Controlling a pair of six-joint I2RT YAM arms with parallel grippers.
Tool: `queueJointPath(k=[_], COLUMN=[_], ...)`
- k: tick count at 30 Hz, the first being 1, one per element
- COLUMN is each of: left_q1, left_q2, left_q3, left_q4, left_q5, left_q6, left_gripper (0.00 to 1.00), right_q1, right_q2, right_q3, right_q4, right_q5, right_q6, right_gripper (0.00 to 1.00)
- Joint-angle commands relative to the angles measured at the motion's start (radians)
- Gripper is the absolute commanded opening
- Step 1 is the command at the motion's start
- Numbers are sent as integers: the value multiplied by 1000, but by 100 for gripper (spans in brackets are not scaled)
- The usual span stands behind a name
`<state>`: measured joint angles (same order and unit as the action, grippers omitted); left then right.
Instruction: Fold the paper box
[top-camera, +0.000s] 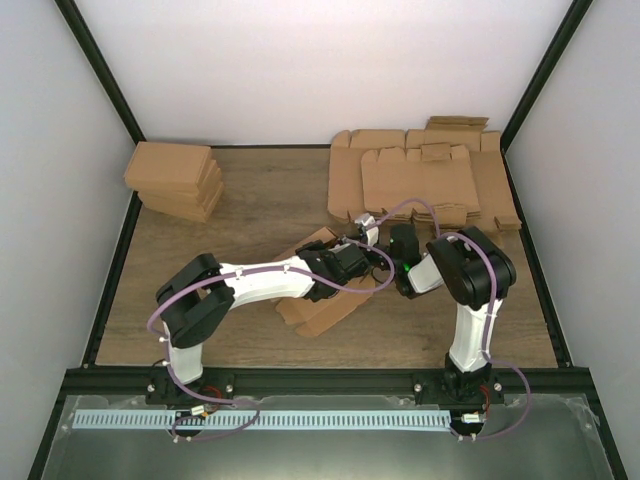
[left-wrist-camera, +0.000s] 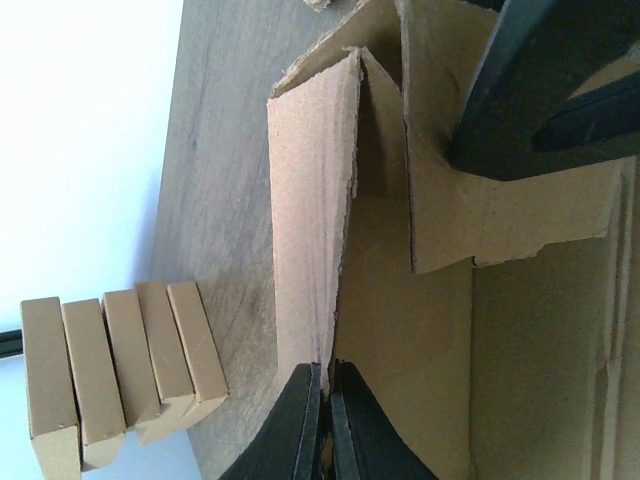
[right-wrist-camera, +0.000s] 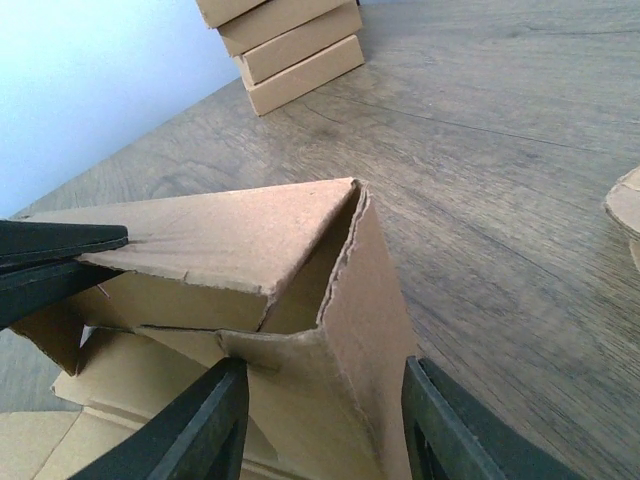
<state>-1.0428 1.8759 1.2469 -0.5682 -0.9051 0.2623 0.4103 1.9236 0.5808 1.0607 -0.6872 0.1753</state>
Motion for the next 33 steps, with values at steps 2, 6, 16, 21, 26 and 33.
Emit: queueJointPath(k=[2, 6, 16, 21, 26, 33], left_q1=[-21, -21, -35, -39, -38, -38], left_q2=[-24, -26, -30, -32, -34, -59], left_q3=[-20, -20, -19, -17, -3, 12], left_q4=[5, 4, 8, 10, -6, -32], left_q5=[90, 94, 103, 116, 159, 238], left_q6=[-1, -2, -1, -3, -20, -52], left_gripper=[4, 4, 4, 4, 10, 22], right_q1=[34, 37, 72, 77, 79, 85], right_q2=[16, 15, -7, -37, -37, -37], right_q3=[17, 17, -1, -28, -29, -29], right_q4=[82, 80, 60, 83, 87, 84], right_q5=[-50, -45, 90, 129, 123, 121], right_q6=[-34, -35, -49, -46, -47, -59], right_gripper=[44, 42, 37, 32, 30, 30])
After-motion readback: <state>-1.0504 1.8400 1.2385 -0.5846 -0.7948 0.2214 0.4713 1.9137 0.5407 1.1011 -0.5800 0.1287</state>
